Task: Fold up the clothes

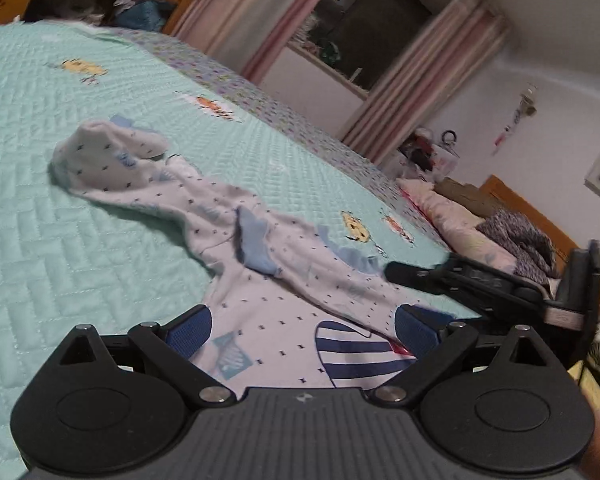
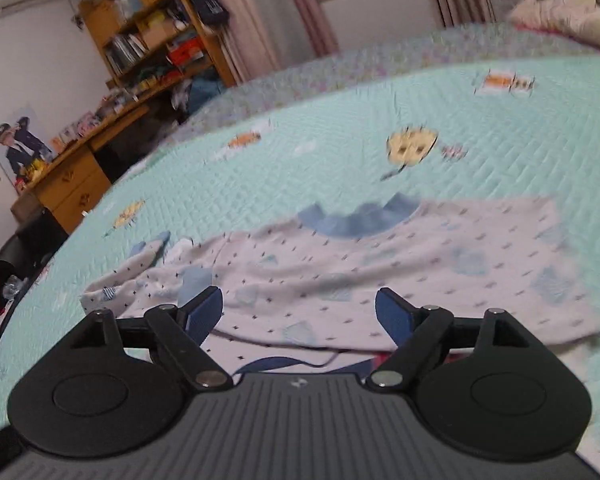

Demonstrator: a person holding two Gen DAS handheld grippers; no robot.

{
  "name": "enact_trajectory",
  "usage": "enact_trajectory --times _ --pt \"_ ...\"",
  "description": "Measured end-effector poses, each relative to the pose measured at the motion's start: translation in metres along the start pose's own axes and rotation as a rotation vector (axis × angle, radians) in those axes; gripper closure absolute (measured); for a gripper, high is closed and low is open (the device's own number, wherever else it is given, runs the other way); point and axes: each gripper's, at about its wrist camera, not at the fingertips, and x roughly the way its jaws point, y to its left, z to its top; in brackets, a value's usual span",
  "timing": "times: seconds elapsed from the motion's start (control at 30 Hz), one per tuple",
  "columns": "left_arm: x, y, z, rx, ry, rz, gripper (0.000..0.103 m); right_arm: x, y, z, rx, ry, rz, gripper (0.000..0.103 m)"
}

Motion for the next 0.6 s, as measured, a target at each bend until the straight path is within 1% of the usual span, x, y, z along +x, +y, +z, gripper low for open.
enact_trajectory --times 0.07,0.1,0.17,0.23,0.3,0.33,0.4,0.43,0.5,0.53,0.6 --pt "-0.002 0.008 0.003 -0.032 0.006 -0.018 0.004 0.013 0.009 -0.002 0.013 0.036 0.056 0.019" --pt "-0.001 0.010 0.003 -0.041 0.013 -0.010 0.004 0.018 0.017 -0.002 -0.007 0.046 0.082 0.019" --pt "0.003 0.017 0.001 -0.042 0.044 0.051 0.004 0.023 0.039 0.002 -0.089 0.068 0.109 0.019" --pt "0.007 0.018 -0.001 -0.032 0.069 0.101 0.005 0.026 0.060 0.008 -0.196 0.069 0.088 0.019" --pt "0.009 0.016 -0.002 -0.009 0.083 0.142 0.005 0.031 0.078 0.018 -0.309 0.043 0.046 0.019" --pt "0.008 0.013 -0.002 0.020 0.081 0.167 0.005 0.035 0.083 0.024 -0.343 0.038 0.030 0.019" --pt "0.004 0.010 0.004 0.063 0.067 0.228 0.005 0.043 0.090 0.036 -0.385 0.062 0.003 0.019" --pt "0.001 0.010 0.009 0.076 0.059 0.257 0.005 0.045 0.090 0.039 -0.393 0.063 -0.018 0.019" --pt "-0.012 0.018 0.027 0.063 0.001 0.302 0.005 0.043 0.079 0.036 -0.353 0.057 -0.026 0.018" --pt "-0.019 0.023 0.037 0.055 -0.028 0.324 0.004 0.040 0.068 0.032 -0.300 0.064 -0.011 0.018" --pt "-0.034 0.036 0.058 0.030 -0.119 0.377 0.003 0.030 0.039 0.015 -0.170 0.066 0.016 0.015"
